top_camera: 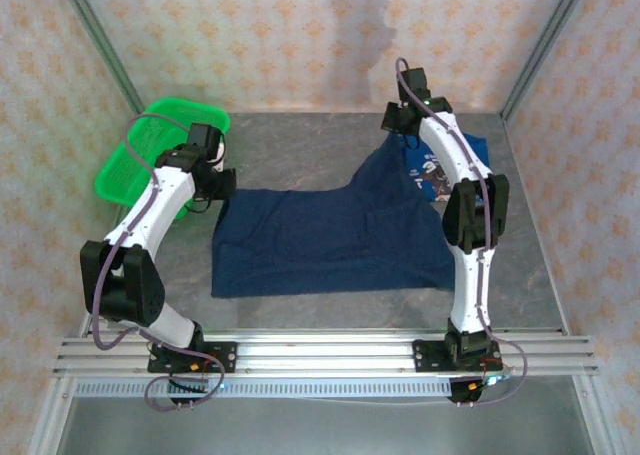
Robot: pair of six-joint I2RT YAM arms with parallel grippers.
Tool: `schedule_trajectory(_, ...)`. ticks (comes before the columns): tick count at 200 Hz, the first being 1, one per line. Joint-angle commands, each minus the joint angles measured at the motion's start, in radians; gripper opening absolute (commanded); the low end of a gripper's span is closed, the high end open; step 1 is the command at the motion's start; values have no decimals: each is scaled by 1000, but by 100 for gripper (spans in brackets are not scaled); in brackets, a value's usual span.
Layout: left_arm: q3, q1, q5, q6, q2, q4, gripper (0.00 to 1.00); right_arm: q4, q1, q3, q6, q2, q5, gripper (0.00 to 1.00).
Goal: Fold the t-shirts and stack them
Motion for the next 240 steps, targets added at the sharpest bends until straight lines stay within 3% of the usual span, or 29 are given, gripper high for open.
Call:
schedule_trajectory(1, 20, 12, -22, 27, -45, -37, 0, 47, 0, -76, -7, -114, 3, 0)
schedule_trajectory(131, -116, 90, -63, 133, -102, 26, 0, 116, -61, -700, 54, -655, 55, 0)
schedule_trajectory(240, -136, 93, -119, 156, -67, 74, 0, 80, -81, -966, 71, -896, 105, 0)
